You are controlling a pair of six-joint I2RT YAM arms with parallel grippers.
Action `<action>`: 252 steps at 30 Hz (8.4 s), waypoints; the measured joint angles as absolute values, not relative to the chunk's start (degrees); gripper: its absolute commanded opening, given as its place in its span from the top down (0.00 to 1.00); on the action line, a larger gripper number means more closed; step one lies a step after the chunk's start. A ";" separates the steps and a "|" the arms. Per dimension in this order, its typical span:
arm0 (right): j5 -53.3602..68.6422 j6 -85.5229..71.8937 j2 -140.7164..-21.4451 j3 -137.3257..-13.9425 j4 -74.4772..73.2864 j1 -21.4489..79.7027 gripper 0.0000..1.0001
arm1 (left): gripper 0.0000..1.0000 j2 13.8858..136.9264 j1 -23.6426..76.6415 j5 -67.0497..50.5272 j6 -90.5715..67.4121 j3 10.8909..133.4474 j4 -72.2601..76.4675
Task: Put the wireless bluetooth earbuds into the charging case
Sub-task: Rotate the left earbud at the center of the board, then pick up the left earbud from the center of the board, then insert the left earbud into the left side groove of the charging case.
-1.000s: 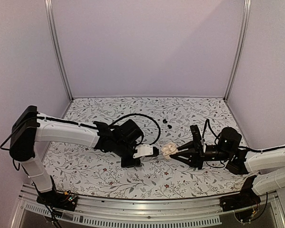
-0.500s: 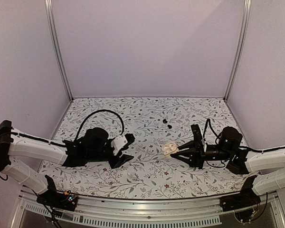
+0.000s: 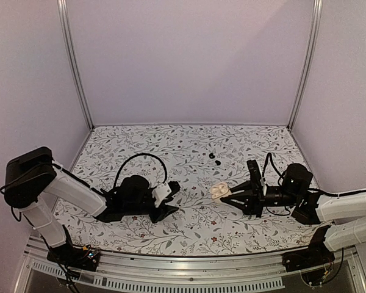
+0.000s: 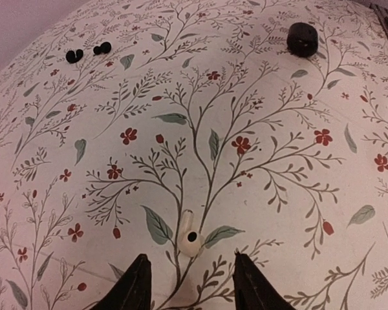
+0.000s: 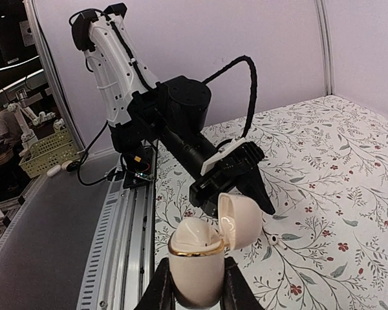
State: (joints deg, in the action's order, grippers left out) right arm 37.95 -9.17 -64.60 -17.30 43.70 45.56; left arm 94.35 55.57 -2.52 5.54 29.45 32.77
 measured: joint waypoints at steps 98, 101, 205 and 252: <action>43.27 5.04 -70.61 -22.35 34.17 50.37 1.00 | 0.97 82.15 75.81 3.70 22.72 62.00 -21.85; 43.44 4.54 -71.24 -22.41 34.39 50.37 1.00 | 0.97 83.11 75.92 3.75 22.96 62.59 -22.15; 46.87 -3.44 -78.52 -22.92 40.45 51.64 1.00 | 0.97 92.36 82.98 17.26 33.71 71.53 -32.08; 45.10 -13.10 -78.13 -20.16 51.55 51.64 1.00 | 0.79 93.41 85.23 23.05 35.44 73.23 -31.16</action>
